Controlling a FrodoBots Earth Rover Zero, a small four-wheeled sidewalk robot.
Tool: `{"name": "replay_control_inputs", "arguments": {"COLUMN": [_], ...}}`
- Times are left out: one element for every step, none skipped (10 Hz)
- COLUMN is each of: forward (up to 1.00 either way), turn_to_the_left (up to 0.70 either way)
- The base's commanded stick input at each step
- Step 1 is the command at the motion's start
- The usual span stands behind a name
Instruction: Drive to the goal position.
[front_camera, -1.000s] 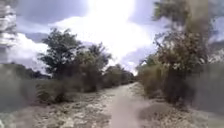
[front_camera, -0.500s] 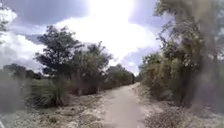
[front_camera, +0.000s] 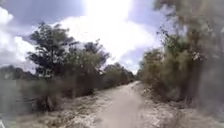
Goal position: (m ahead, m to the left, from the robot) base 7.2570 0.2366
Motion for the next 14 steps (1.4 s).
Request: {"name": "replay_control_inputs", "arguments": {"forward": [0.7,0.7,0.7,0.7,0.7,0.7,0.7,0.7,0.7,0.7,0.7,0.7,0.7,0.7], "turn_to_the_left": [0.0,0.0,0.0,0.0,0.0,0.0,0.0,0.0,0.0,0.0,0.0,0.0,0.0,0.0]}}
